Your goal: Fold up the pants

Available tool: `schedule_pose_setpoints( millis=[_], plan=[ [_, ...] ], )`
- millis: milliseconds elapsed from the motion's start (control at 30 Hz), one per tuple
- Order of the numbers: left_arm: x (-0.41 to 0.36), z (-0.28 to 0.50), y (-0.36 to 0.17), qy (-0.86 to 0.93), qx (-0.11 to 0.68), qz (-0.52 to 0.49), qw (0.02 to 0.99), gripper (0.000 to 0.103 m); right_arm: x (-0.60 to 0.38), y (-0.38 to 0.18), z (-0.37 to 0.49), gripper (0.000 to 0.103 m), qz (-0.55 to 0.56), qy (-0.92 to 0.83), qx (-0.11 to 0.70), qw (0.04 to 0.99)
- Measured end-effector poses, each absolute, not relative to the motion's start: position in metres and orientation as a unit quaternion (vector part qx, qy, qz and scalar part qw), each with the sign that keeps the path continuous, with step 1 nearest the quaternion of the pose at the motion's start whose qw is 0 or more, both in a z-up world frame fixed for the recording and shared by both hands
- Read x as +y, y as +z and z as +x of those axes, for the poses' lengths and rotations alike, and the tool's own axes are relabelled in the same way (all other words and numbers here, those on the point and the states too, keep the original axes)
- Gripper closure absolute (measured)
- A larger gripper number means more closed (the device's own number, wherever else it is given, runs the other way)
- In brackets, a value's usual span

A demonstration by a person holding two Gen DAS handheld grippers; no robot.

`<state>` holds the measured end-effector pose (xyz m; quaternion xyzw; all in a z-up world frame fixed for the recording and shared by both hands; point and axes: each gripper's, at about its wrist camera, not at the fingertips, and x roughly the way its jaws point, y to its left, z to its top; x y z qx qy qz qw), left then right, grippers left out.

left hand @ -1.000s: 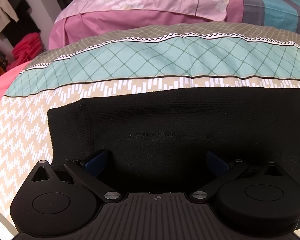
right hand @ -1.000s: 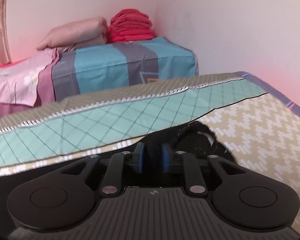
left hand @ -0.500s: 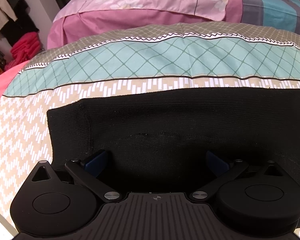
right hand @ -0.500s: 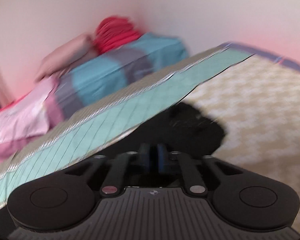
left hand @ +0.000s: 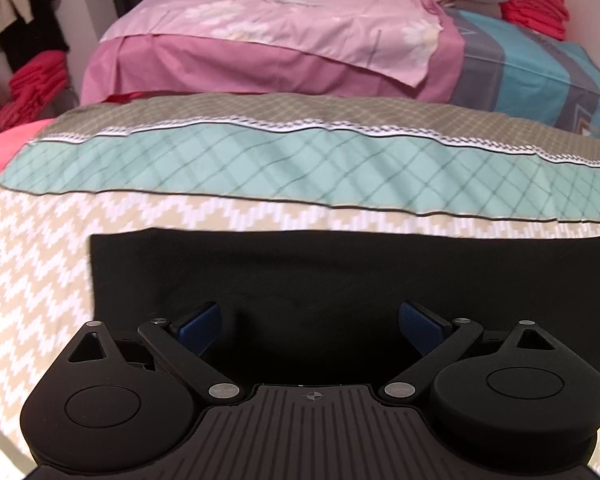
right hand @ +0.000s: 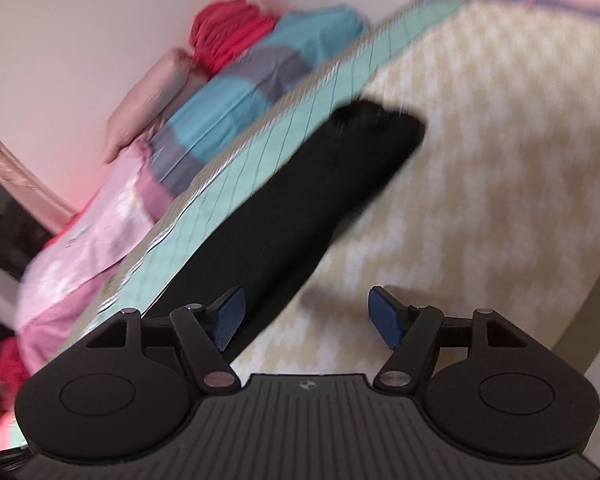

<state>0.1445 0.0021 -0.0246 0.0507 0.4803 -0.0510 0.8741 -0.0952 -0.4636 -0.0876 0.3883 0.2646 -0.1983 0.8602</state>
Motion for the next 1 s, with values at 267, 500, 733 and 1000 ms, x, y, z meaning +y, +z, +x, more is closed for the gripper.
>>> schedule_pose_setpoints(
  millis=[267,500,733,1000],
  plan=[
    [-0.021,0.157,-0.062,-0.048,0.521,0.070,0.849,0.000,-0.491,-0.094,-0.064,0.020,0.418,-0.164,0.251,0.858],
    [-0.016,0.158,-0.065,-0.049,0.523,0.063,0.849,0.000,-0.523,-0.102,-0.042,0.019,0.486,-0.161,0.191,0.838],
    [-0.024,0.161,-0.063,-0.029,0.528,0.080,0.845,0.000,-0.498,-0.100,-0.030,0.019,0.406,-0.118,0.234,0.876],
    [-0.040,0.161,-0.055,-0.006,0.519,0.120,0.846,0.000,-0.508,-0.104,-0.020,0.049,0.422,-0.176,0.216,0.863]
  ],
)
